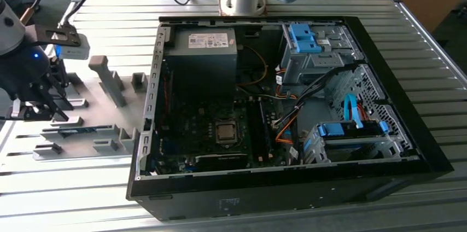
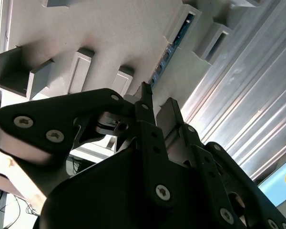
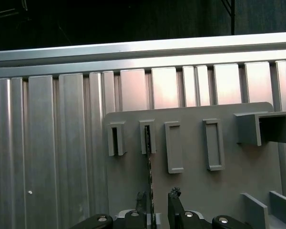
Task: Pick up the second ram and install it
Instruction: 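Pick up the second ram and move it above second insertion slot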
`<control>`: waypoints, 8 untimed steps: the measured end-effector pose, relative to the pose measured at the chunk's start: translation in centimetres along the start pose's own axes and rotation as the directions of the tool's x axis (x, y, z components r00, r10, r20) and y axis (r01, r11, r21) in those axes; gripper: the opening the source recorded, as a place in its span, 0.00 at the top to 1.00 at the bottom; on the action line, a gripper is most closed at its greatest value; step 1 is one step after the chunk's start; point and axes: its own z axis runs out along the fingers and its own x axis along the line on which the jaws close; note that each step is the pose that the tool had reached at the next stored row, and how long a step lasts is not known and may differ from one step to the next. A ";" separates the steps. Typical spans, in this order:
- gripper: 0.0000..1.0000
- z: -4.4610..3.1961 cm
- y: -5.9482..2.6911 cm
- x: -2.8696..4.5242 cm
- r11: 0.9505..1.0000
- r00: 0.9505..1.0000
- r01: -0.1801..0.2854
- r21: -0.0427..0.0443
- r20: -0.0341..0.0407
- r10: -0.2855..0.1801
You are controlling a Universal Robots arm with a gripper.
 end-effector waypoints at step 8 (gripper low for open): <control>0.69 1.33 -0.05 0.46 1.000 1.000 0.001 0.000 0.004 -0.001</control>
